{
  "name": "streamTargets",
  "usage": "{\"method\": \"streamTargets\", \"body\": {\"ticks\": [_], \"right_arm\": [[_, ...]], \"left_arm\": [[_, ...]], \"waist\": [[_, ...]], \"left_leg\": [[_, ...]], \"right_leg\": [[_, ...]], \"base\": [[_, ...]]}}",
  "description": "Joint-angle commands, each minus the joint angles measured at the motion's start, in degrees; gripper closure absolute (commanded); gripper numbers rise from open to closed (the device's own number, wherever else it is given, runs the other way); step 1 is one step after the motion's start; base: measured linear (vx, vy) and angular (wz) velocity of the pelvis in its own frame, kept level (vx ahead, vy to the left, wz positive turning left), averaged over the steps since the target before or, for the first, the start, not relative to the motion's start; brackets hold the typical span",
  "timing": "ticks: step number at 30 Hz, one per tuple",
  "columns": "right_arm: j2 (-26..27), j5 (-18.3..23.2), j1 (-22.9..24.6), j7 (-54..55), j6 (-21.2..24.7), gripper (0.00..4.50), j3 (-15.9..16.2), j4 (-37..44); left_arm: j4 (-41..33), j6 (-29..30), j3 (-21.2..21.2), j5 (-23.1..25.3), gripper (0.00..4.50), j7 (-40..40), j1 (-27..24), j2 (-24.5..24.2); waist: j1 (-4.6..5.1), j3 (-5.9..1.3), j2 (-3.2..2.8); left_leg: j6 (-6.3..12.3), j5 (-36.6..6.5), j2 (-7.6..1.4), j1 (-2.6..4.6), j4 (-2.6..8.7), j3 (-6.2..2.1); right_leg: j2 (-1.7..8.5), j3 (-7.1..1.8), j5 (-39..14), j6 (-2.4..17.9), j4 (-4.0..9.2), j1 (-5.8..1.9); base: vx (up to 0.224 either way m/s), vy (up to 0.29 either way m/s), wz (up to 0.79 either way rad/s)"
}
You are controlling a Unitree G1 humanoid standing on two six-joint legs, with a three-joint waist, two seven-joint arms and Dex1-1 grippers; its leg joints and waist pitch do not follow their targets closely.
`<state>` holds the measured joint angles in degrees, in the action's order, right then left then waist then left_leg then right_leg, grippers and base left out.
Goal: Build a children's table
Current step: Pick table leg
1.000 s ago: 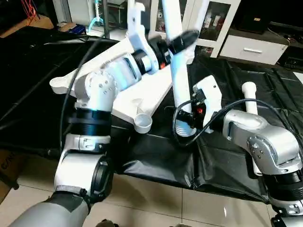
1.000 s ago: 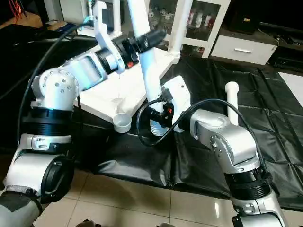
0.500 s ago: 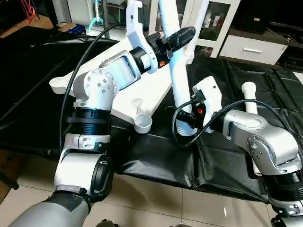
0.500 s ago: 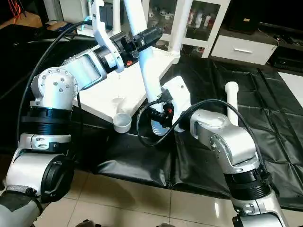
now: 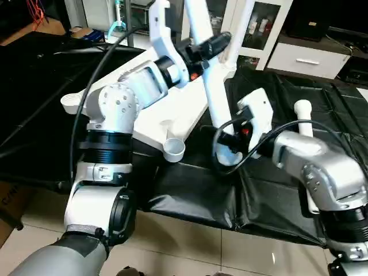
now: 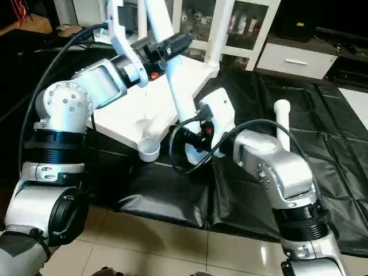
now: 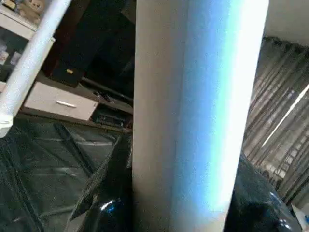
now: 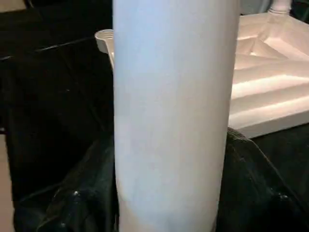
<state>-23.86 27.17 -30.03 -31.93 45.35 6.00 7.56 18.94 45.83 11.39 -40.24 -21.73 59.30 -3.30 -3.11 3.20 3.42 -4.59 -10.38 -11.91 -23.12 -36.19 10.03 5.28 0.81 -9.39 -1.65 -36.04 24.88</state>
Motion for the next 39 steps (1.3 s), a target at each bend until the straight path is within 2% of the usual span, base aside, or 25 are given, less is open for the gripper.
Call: {"method": "streamTargets", "body": {"ticks": [1,6,10,13,14,18,32,39], "right_arm": [[-1.1,1.0,-1.3,-1.5,-0.4,1.41,-1.6,-0.7],[-4.1,1.4,-3.1,-6.9,0.1,1.3,-1.1,-1.9],[-7.0,2.3,-4.3,-10.5,2.7,1.3,-0.3,-2.7],[-8.4,2.5,-4.9,-12.4,4.0,1.3,0.2,-3.4],[-8.6,2.6,-5.0,-12.7,4.3,1.3,0.3,-3.5],[-9.1,2.8,-5.5,-14.0,5.5,1.3,0.5,-4.7],[-8.4,2.7,-6.7,-15.6,6.1,1.3,0.6,-6.4],[-9.2,2.5,-7.0,-16.8,6.3,1.3,1.0,-6.4]], "left_arm": [[-0.3,0.3,-0.7,0.0,2.78,-0.4,1.4,0.4],[-0.6,0.4,-1.4,0.2,2.78,-0.8,1.2,0.7],[-1.0,0.5,-1.9,0.5,2.78,-1.2,0.9,0.6],[-1.3,0.7,-2.1,0.7,2.78,-1.5,0.7,0.4],[-1.4,0.8,-2.2,0.7,2.78,-1.6,0.6,0.3],[-2.2,1.4,-2.9,0.6,2.78,-2.4,0.2,0.0],[-5.3,3.9,-6.3,0.3,2.78,-5.7,-1.5,-0.5],[-5.2,3.8,-6.6,0.9,2.78,-6.6,-1.6,-1.1]], "waist": [[0.16,-4.33,-0.05],[0.13,-4.36,0.14],[0.08,-4.39,0.47],[-0.02,-4.34,0.38],[0.01,-4.36,0.66],[-0.14,-4.39,0.38],[-0.2,-4.44,0.35],[-0.19,-4.44,0.31]], "left_leg": [[-1.03,-8.9,0.08,1.32,4.44,0.58],[-0.37,-8.6,0.05,1.29,4.3,0.62],[0.44,-7.9,0.04,1.33,4.2,0.69],[0.62,-7.7,0.0,1.29,4.14,0.69],[0.74,-7.7,0.03,1.26,4.11,0.74],[0.75,-7.0,-0.05,1.28,4.13,0.67],[0.81,-6.8,-0.07,1.33,4.09,0.74],[0.49,-7.4,-0.06,1.36,4.13,0.69]], "right_leg": [[0.66,-0.57,-6.8,10.8,3.88,-3.67],[0.68,-0.59,-7.5,10.9,3.94,-3.72],[0.68,-0.55,-7.0,11.5,3.91,-3.71],[0.77,-0.59,-7.5,11.8,3.92,-3.72],[0.73,-0.57,-7.7,11.8,3.96,-3.73],[0.82,-0.54,-7.3,12.3,3.81,-3.71],[0.78,-0.52,-6.4,13.1,3.72,-3.69],[0.78,-0.52,-7.4,12.6,3.8,-3.72]], "base": [[0.0,0.0,0.0],[0.0,0.0,0.0],[0.0,0.0,0.0],[0.0,0.0,0.0],[0.0,0.0,0.0],[0.0,0.0,0.0],[0.0,0.0,0.0],[0.0,0.0,0.0]]}}
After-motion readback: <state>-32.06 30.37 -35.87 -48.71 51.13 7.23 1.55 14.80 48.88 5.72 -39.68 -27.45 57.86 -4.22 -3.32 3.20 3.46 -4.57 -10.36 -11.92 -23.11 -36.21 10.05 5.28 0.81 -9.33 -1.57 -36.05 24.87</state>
